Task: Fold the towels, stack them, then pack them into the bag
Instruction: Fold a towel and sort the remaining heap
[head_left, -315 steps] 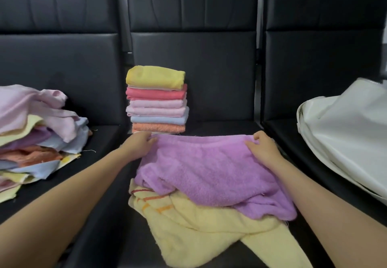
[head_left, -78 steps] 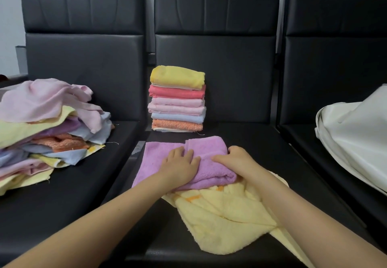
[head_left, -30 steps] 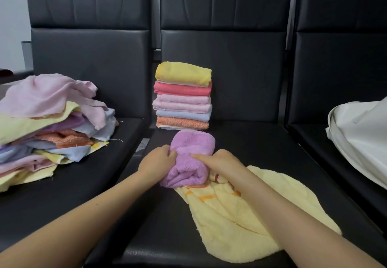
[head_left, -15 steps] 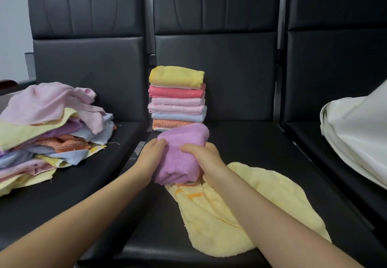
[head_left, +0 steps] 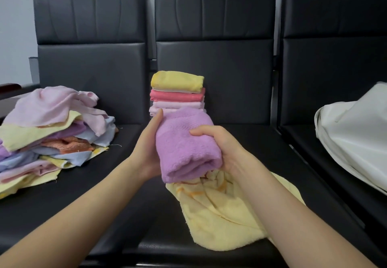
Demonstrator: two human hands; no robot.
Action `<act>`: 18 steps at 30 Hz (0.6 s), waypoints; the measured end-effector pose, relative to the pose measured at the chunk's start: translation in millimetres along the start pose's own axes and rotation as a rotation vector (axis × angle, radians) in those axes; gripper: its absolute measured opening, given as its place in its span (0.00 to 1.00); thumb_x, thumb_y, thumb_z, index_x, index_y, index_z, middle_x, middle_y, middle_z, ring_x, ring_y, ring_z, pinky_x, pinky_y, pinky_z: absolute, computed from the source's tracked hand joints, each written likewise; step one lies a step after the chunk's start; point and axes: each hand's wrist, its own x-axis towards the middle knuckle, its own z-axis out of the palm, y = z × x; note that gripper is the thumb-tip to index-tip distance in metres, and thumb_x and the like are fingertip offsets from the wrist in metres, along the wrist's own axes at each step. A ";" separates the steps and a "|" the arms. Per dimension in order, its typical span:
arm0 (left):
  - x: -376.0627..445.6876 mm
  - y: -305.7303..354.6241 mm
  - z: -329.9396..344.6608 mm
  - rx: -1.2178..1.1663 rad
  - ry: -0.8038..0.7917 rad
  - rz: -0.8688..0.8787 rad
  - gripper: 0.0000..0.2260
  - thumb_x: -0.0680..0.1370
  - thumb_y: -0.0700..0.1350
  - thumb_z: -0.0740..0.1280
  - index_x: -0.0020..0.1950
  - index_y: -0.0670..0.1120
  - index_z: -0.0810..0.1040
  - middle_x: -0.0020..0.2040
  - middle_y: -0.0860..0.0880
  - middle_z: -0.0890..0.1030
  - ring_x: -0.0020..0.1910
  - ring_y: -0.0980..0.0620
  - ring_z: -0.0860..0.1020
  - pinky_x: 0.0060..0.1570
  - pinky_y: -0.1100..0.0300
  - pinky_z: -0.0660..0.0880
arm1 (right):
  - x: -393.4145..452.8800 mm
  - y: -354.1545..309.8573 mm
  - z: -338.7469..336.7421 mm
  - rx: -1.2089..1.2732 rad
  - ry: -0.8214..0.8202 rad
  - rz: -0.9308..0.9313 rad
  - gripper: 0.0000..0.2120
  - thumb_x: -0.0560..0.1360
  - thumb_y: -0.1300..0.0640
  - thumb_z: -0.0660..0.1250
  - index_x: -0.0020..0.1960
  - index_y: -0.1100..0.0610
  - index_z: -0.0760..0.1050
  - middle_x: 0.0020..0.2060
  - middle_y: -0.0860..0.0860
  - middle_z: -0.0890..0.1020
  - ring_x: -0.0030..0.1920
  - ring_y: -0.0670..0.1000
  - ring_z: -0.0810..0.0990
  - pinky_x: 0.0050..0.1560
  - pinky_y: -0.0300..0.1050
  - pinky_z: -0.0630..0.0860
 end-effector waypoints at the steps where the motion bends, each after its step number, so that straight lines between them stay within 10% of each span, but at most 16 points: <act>1: -0.1 -1.1 1.7 -0.025 0.022 -0.009 0.25 0.79 0.60 0.59 0.61 0.39 0.77 0.52 0.38 0.83 0.47 0.44 0.84 0.41 0.52 0.82 | -1.1 2.5 -3.0 -0.002 0.005 0.039 0.10 0.73 0.59 0.69 0.53 0.63 0.76 0.39 0.56 0.83 0.40 0.53 0.82 0.41 0.44 0.79; 8: 12.2 -10.3 -14.4 -0.094 0.309 0.198 0.18 0.82 0.55 0.58 0.61 0.42 0.75 0.59 0.42 0.80 0.53 0.49 0.81 0.45 0.55 0.78 | 8.0 37.7 4.6 0.312 0.131 0.092 0.19 0.74 0.48 0.70 0.60 0.59 0.80 0.52 0.57 0.85 0.53 0.56 0.82 0.60 0.52 0.77; 18: 51.1 42.9 -35.4 0.442 0.462 0.529 0.15 0.73 0.47 0.68 0.59 0.46 0.77 0.55 0.45 0.82 0.55 0.49 0.81 0.51 0.51 0.79 | 41.0 -13.9 5.5 0.091 0.236 -0.043 0.15 0.78 0.64 0.64 0.63 0.66 0.74 0.44 0.57 0.80 0.45 0.55 0.79 0.50 0.50 0.78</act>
